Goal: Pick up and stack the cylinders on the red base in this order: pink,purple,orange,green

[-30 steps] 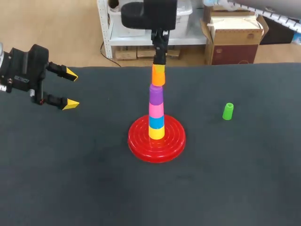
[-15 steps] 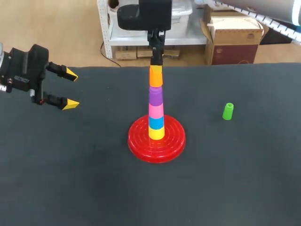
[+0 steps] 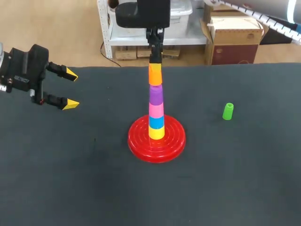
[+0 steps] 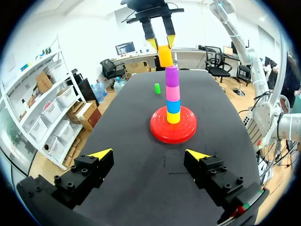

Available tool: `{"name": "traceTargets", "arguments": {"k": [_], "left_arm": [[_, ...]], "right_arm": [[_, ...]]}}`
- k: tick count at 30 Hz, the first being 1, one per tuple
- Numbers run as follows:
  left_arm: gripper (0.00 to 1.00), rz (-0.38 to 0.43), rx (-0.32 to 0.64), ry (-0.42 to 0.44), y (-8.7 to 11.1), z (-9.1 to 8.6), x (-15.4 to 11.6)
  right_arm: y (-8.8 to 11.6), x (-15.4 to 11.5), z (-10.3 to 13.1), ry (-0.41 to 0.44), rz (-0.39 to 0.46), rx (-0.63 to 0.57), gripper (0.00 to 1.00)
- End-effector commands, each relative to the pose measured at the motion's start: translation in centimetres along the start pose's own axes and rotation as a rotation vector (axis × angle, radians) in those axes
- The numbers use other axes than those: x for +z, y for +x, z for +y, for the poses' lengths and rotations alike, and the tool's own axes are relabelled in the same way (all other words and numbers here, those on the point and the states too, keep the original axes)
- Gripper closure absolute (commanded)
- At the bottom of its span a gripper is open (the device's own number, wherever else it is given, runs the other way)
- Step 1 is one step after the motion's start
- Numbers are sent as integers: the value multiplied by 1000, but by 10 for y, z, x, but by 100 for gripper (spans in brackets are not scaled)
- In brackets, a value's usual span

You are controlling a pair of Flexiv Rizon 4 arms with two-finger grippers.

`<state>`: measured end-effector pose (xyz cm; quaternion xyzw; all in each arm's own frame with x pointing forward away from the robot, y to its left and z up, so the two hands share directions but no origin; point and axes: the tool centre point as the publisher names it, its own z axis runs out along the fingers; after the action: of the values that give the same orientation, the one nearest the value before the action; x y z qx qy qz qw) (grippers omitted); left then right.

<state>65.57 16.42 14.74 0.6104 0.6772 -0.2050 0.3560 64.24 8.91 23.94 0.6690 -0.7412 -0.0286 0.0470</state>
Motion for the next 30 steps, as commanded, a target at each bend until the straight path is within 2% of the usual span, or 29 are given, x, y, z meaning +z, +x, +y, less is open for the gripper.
{"name": "traceTargets", "arguments": {"k": [1, 8, 22, 30], "left_arm": [[0, 1, 2, -1, 1, 0, 0], [0, 1, 2, -1, 1, 0, 0], [0, 1, 2, -1, 1, 0, 0], [0, 1, 2, -1, 1, 0, 0]], "right_arm": [[4, 4, 7, 2, -6, 4, 100], [2, 10, 10, -8, -4, 8, 100], [2, 10, -1, 42, 12, 52, 100], [-9, 16, -2, 24, -13, 34, 100]]}}
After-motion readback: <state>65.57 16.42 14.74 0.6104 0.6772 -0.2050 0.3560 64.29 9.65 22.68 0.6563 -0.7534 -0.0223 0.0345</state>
